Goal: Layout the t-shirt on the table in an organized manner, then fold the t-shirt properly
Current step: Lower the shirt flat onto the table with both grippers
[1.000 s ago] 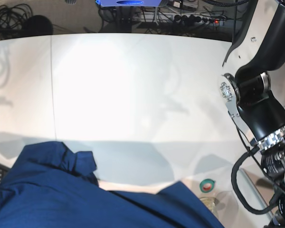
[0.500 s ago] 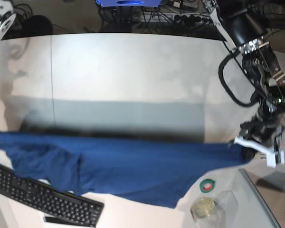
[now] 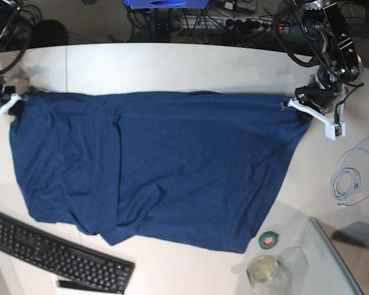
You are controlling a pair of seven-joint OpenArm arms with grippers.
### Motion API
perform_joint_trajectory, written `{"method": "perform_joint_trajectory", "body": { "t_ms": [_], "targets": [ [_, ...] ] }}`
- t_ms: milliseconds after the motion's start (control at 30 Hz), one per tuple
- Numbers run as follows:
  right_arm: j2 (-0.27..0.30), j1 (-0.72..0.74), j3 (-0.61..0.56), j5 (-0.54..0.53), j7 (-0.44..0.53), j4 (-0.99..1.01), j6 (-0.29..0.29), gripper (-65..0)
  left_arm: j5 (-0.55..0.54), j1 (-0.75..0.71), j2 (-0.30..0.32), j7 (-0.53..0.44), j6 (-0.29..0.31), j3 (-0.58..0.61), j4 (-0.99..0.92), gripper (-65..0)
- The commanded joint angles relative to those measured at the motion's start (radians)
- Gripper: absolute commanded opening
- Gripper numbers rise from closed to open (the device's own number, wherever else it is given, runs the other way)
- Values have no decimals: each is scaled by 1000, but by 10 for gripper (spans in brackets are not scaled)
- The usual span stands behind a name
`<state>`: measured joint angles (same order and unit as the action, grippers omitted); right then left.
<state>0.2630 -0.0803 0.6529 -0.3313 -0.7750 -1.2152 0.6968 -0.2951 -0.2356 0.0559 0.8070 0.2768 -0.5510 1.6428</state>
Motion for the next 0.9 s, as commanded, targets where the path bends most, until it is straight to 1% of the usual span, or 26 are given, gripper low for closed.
{"method": "perform_joint_trajectory", "body": {
  "t_ms": [0, 300, 500, 600, 867],
  "targets": [
    [26, 7, 6, -13, 21, -13, 1, -648, -11, -1, 9, -22, 0, -4, 1, -650],
    [26, -32, 6, -12, 21, -8, 1, -648, -3, -18, 8, -22, 0, -7, -16, -650],
    [28, -40, 5, -12, 21, 15, 1, -648, -2, -38, -3, -19, 0, -93, -56, -650],
    [31, -39, 5, -12, 21, 53, 1, -648, -8, -61, -1, -21, 0, -105, -83, -650],
    [31, -40, 5, -10, 21, 54, 1, -650, -8, -84, -3, -21, 0, -109, -88, -650]
  ]
}}
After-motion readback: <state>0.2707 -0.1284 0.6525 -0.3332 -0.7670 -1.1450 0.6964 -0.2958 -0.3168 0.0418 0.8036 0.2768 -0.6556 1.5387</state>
